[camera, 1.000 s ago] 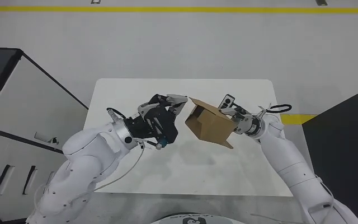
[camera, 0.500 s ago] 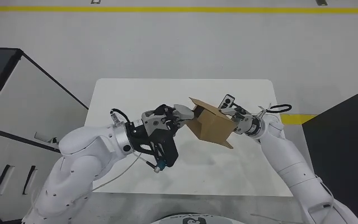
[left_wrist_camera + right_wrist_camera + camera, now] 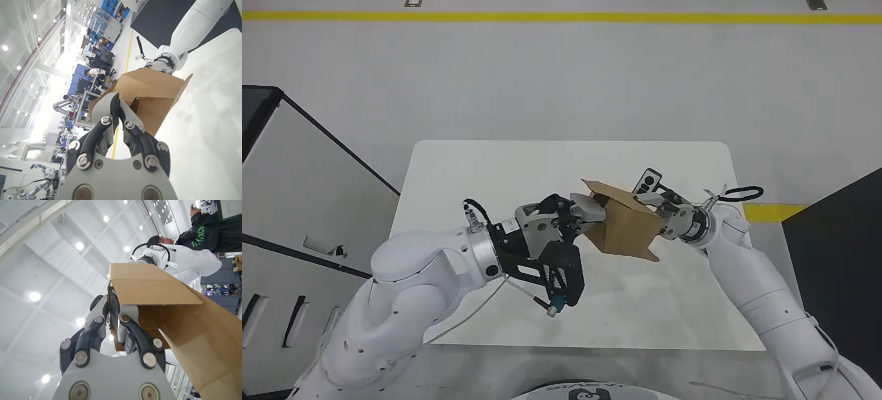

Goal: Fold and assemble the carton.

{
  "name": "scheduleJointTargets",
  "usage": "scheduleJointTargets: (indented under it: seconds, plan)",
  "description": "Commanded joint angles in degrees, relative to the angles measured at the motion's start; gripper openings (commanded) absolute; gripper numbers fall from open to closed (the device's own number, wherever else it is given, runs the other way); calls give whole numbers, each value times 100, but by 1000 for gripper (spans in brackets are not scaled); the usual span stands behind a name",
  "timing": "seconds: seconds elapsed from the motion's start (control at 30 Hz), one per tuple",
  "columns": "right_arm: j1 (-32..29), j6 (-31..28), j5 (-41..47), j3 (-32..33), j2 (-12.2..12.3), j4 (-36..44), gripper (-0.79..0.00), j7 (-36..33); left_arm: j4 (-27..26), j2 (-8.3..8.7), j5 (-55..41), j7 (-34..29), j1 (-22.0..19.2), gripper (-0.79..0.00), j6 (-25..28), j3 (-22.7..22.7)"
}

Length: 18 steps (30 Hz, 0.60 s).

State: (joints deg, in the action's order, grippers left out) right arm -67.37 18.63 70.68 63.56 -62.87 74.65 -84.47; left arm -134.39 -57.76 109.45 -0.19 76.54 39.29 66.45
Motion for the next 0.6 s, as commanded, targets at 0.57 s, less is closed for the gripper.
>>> scheduleJointTargets:
  seconds: [0.57]
  plan:
    - [0, 0, 0, 0, 0, 0, -785, 0, 136, -52, 70, -156, -207, -785, 28, -346]
